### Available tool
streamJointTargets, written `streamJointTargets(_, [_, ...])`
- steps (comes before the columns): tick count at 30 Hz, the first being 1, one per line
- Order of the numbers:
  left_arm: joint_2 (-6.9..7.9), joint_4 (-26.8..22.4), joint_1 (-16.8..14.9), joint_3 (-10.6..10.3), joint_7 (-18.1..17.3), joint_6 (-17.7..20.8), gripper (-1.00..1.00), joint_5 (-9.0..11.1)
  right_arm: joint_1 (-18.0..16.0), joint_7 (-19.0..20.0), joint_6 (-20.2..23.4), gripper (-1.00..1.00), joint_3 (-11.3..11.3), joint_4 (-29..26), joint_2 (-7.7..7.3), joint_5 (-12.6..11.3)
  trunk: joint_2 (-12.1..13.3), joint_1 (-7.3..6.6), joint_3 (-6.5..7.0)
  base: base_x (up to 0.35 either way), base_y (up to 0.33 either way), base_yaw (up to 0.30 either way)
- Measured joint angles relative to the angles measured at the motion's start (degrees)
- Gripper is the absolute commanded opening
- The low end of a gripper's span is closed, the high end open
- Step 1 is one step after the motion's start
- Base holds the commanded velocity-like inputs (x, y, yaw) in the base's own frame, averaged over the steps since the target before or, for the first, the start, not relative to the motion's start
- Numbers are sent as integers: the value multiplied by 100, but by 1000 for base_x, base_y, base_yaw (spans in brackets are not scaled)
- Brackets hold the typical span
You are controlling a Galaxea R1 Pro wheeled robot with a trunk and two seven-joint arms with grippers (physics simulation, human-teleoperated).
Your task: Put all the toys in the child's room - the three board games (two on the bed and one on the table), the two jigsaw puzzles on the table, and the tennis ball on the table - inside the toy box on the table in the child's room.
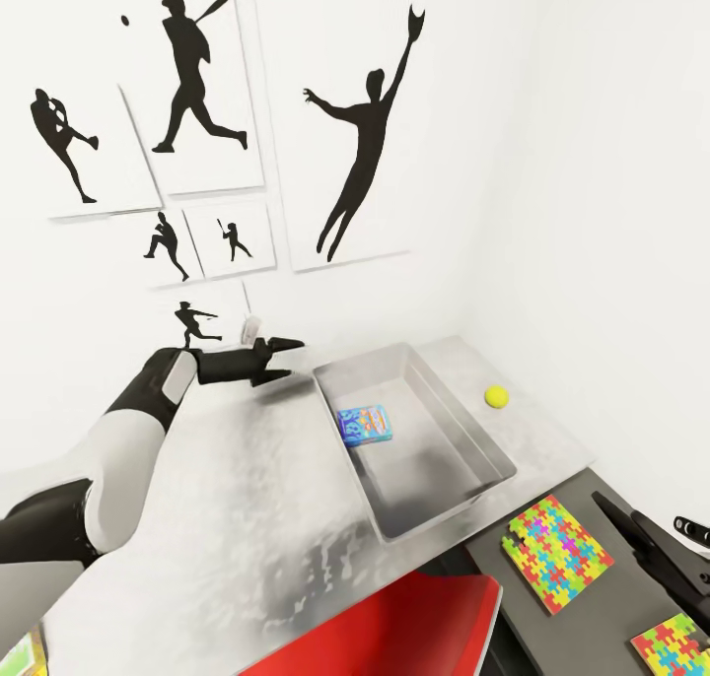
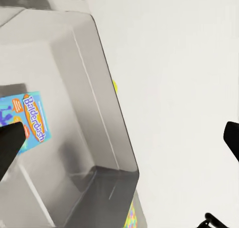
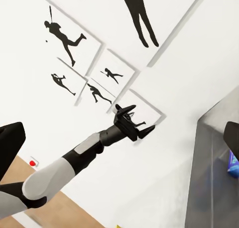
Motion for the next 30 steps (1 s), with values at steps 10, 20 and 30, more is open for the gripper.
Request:
streamJointTargets(10, [594,-17,65,-20,-280,-6,100,-8,0,0,-8,100,0,0,13,0,0,0,3,0,0,0])
streamJointTargets(20, [1288,-21,602,-13,-830,-65,100,-29,0,7,-13,100,-1,0,25,0,0,0,71,0,0,0])
streamJointTargets(30, [1587,-83,1665,8,-1857,-734,100,-75,0,1,-187,100,10,0,42,0,0,0,161,0,0,0])
